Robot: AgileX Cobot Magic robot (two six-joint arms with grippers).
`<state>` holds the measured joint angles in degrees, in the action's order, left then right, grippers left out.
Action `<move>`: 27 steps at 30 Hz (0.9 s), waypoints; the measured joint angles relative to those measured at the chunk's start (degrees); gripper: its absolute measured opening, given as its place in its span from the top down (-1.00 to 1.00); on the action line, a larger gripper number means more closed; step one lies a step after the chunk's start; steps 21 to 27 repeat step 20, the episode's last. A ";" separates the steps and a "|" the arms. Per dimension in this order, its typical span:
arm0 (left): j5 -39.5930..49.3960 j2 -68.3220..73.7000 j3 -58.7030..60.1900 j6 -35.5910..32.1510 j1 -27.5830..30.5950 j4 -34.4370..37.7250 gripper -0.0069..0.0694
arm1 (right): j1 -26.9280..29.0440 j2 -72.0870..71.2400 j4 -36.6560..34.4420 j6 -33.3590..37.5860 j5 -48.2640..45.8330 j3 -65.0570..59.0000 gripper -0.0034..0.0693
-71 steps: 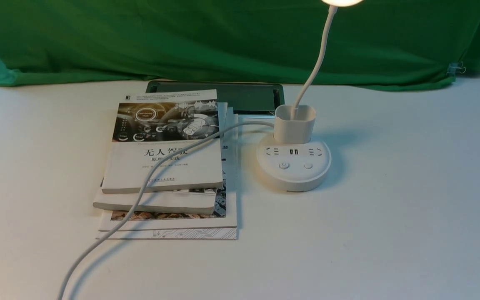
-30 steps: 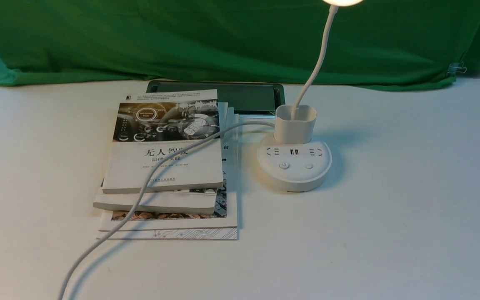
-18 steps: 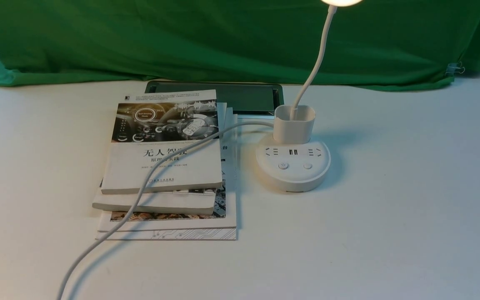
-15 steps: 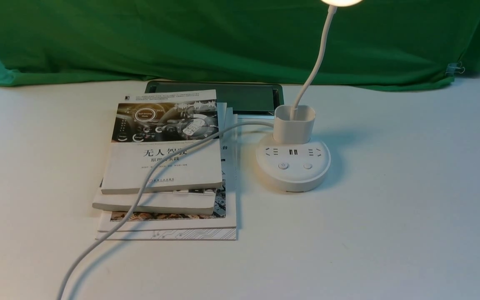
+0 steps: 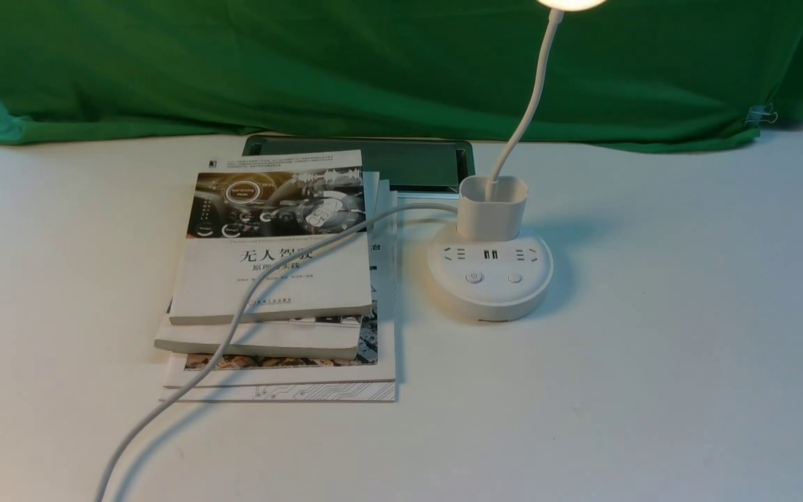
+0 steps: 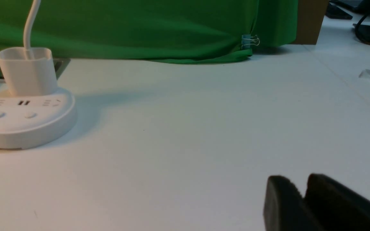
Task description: Turn on the desk lamp on the white desktop with your hand.
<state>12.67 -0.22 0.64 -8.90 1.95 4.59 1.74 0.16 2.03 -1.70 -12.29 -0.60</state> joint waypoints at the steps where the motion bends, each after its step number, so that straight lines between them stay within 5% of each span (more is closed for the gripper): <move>1: 0.00 0.00 0.00 0.00 0.00 0.00 0.76 | 0.00 0.00 0.00 0.00 0.00 0.00 0.42; 27: 0.00 0.00 0.00 0.00 0.00 0.00 0.76 | 0.00 0.00 0.00 0.00 0.00 0.00 0.32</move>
